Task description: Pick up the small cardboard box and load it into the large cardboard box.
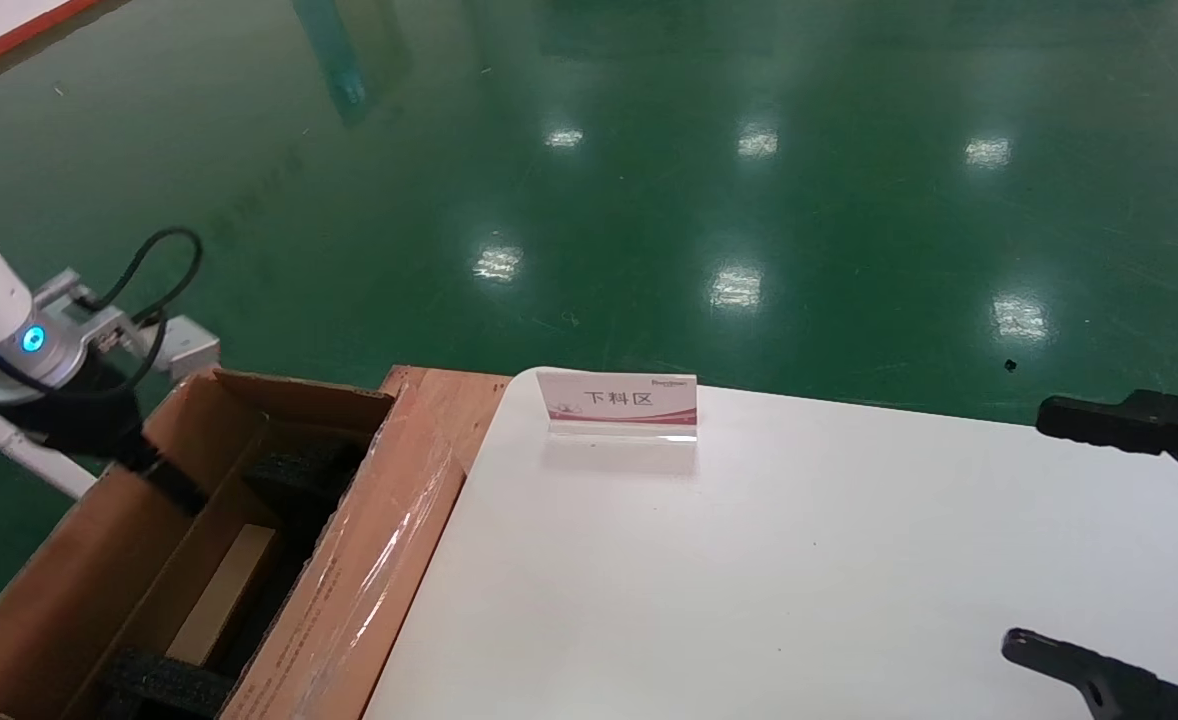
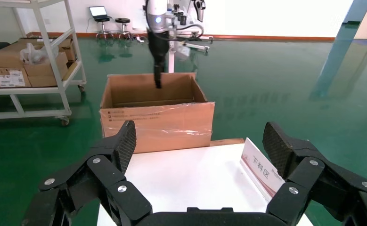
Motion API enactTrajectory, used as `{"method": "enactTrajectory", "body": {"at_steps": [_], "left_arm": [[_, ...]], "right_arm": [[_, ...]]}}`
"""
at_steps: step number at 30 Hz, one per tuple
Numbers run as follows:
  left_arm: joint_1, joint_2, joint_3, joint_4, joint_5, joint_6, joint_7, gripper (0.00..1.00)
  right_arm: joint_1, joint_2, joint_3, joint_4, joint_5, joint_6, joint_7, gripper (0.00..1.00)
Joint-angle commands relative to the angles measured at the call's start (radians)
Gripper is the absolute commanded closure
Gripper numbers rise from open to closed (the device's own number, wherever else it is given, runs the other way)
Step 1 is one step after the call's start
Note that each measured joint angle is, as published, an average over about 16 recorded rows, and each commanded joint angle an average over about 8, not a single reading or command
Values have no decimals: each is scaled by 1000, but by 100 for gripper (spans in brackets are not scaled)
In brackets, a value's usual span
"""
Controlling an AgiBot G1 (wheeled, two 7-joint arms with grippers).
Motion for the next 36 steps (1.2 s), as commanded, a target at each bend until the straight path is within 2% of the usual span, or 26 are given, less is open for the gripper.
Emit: {"method": "enactTrajectory", "body": {"at_steps": [1, 6, 11, 22, 25, 28, 36], "left_arm": [[-32, -6, -12, -40, 5, -21, 32, 0], [-116, -81, -75, -217, -22, -109, 147, 0], [-152, -144, -127, -347, -72, -170, 238, 0], [-163, -164, -167, -423, -101, -211, 268, 0], [-143, -163, -190, -420, -106, -203, 277, 0], [-100, -160, -251, -421, -120, -186, 298, 0], [82, -147, -498, -422, -181, -111, 387, 0]], "right_arm": [[0, 0, 0, 0, 0, 0, 0, 0], [0, 0, 0, 0, 0, 0, 0, 0], [0, 0, -1, 0, 0, 0, 0, 0], [0, 0, 0, -1, 0, 0, -1, 0], [0, 0, -1, -1, 0, 0, -1, 0], [0, 0, -1, -1, 0, 0, -1, 0], [1, 0, -1, -1, 1, 0, -1, 0]]}}
